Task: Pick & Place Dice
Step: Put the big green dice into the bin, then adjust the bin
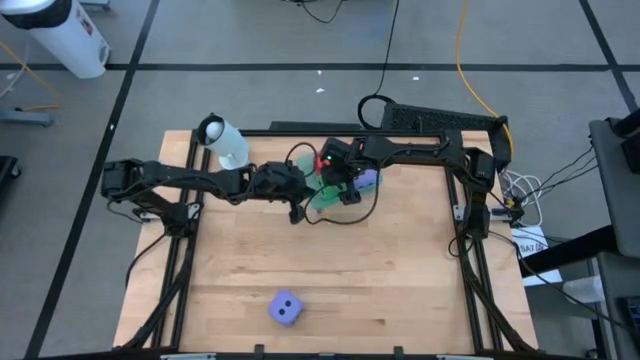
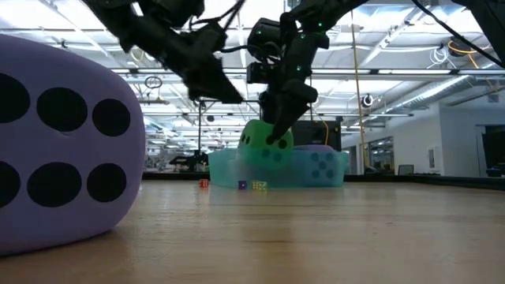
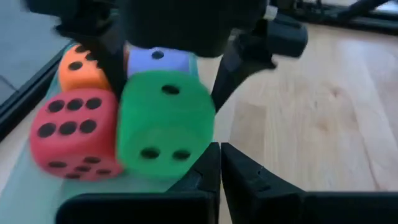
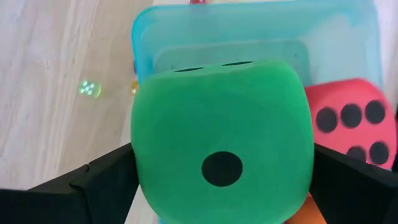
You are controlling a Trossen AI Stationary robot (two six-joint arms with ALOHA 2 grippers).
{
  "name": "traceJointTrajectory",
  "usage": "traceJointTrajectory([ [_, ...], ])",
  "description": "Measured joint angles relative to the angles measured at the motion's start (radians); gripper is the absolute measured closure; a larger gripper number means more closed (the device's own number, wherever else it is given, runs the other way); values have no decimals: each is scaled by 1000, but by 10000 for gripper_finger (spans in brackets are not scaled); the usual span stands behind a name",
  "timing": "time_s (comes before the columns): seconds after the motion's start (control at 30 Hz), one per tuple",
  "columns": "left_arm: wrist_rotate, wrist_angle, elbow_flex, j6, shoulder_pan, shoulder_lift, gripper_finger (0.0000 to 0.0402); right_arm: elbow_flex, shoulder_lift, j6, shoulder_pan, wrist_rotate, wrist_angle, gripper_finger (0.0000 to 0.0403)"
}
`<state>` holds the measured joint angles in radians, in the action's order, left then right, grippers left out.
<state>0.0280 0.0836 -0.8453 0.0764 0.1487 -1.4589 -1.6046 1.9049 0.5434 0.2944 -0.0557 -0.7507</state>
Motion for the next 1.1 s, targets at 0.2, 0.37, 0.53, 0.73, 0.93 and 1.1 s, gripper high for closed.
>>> traceJointTrajectory([
  [0.2,45,205,0,29,8,-135,395,3,0,3,-10,-1,20,3],
  [0.37,47,285,-1,38,44,-193,397,3,0,19,-17,2,21,3],
  [0.53,-18,285,-14,33,59,-200,398,4,0,24,-19,-7,22,3],
  [0.73,-34,262,-42,-6,73,-197,399,4,0,46,-20,-48,60,3],
  [0.93,57,184,-42,-93,57,-154,400,5,-9,50,-20,112,53,3],
  [1.1,191,29,-42,-148,-15,-6,401,5,-43,60,5,134,-6,17],
])
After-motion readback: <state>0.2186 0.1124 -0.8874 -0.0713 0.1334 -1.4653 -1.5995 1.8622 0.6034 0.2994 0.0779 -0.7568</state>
